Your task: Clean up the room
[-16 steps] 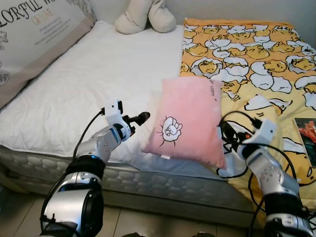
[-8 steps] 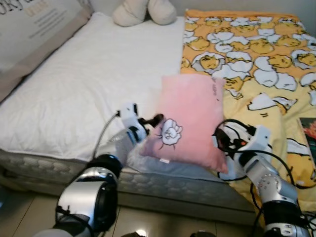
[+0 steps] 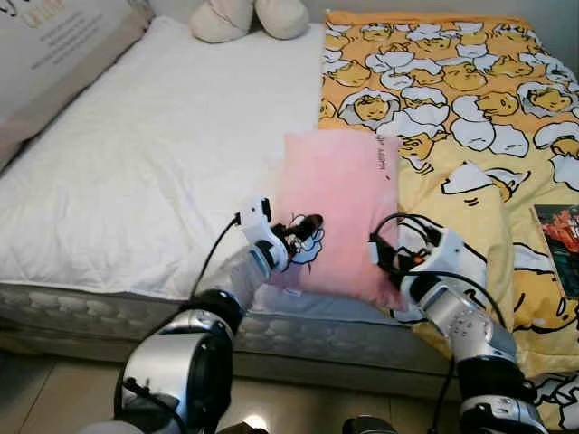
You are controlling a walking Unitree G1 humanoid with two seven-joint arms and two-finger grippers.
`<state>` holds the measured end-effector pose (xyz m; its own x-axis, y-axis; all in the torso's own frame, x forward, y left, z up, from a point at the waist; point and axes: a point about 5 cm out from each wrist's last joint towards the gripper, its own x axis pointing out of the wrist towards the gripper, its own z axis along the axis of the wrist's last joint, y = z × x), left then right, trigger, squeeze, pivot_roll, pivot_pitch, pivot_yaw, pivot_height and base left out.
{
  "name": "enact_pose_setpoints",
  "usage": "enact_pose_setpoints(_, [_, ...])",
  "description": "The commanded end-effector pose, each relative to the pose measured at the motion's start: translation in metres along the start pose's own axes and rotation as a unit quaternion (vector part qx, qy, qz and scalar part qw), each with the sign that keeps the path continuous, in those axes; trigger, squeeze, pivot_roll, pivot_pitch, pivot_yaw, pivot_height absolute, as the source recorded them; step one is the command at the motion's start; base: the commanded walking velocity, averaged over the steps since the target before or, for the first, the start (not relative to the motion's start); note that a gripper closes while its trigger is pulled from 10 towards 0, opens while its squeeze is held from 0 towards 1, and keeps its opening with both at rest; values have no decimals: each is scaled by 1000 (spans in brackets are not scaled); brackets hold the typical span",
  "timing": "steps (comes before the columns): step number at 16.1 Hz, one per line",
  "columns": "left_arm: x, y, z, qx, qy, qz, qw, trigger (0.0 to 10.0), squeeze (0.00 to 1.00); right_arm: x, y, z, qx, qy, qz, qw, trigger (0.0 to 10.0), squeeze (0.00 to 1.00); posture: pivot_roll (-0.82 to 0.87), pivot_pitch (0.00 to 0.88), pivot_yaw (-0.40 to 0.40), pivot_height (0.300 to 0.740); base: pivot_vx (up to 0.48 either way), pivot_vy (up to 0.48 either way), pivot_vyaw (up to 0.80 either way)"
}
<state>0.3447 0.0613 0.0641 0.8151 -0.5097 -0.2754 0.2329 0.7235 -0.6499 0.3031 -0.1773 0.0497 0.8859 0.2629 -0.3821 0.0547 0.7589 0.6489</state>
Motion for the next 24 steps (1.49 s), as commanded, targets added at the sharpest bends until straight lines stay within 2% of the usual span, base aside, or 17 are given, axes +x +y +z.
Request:
enact_pose_setpoints(1, [-1,0,-18,3,28,-4,1000,0,0,5,6,-8,-5,21,12,1000,1804,0,-253,66,71,740,0,0,0])
enact_pose_setpoints(2, [-2,0,-22,4,32,-4,999,0,0,5,6,-7,-7,15,11,1000,0,0,-253,66,71,740,0,0,0])
enact_pose_setpoints(3, [-2,0,-26,0,34,-6,999,0,0,5,6,-5,-7,9,10,1000,0,0,-252,67,69,740,0,0,0])
enact_pose_setpoints(5, [-3,-1,-32,-45,27,-11,999,0,0,4,7,-4,11,10,21,1000,0,0,-251,62,64,740,0,0,0])
enact_pose_setpoints(7, [-5,2,-31,-137,-5,-13,990,0,0,0,7,0,46,-2,28,999,0,0,-255,57,63,740,0,0,0])
enact_pose_setpoints(8, [-6,4,-30,-150,-20,-12,988,0,0,-4,6,0,52,-8,31,998,0,0,-269,50,66,740,0,0,0])
enact_pose_setpoints(10, [-7,3,-35,-137,-22,-16,990,0,0,-9,3,-3,45,-13,29,999,0,0,-274,46,64,740,0,0,0])
enact_pose_setpoints(12, [-6,-5,-47,-121,-1,-39,992,0,0,-15,-1,-9,38,-10,24,999,0,0,-279,48,67,740,0,0,0])
enact_pose_setpoints(14, [-8,-8,-59,-100,20,-52,993,0,0,-19,-6,-15,48,-7,16,999,0,0,-279,48,67,740,0,0,0])
enact_pose_setpoints(16, [-9,-8,-64,-94,33,-49,994,0,0,-20,-5,-17,48,-7,17,999,0,0,-273,45,67,740,0,0,0])
enact_pose_setpoints(18, [-9,-9,-66,-149,41,-57,986,0,0,-18,-3,-17,46,-7,21,999,0,0,-267,43,66,740,0,0,0])
enact_pose_setpoints(19, [-9,-8,-63,-151,33,-55,986,0,0,-17,-3,-17,45,-6,22,999,0,0,-261,45,63,740,0,0,0])
enact_pose_setpoints(21, [-9,-5,-57,-130,23,-48,990,0,0,-14,-3,-18,43,-3,20,999,0,0,-252,46,58,740,0,0,0])
enact_pose_setpoints(22, [-10,-5,-59,-90,37,-61,993,0,0,-13,-2,-19,30,-2,19,999,0,0,-246,44,53,740,0,0,0])
enact_pose_setpoints(23, [-12,-6,-66,9,74,-75,994,0,0,-12,-2,-18,4,-7,14,1000,0,0,-236,38,51,740,0,0,0])
enact_pose_setpoints(24, [-12,-4,-66,58,80,-69,993,0,0,-11,-2,-16,-50,-14,0,999,0,0,-230,29,53,740,0,0,0])
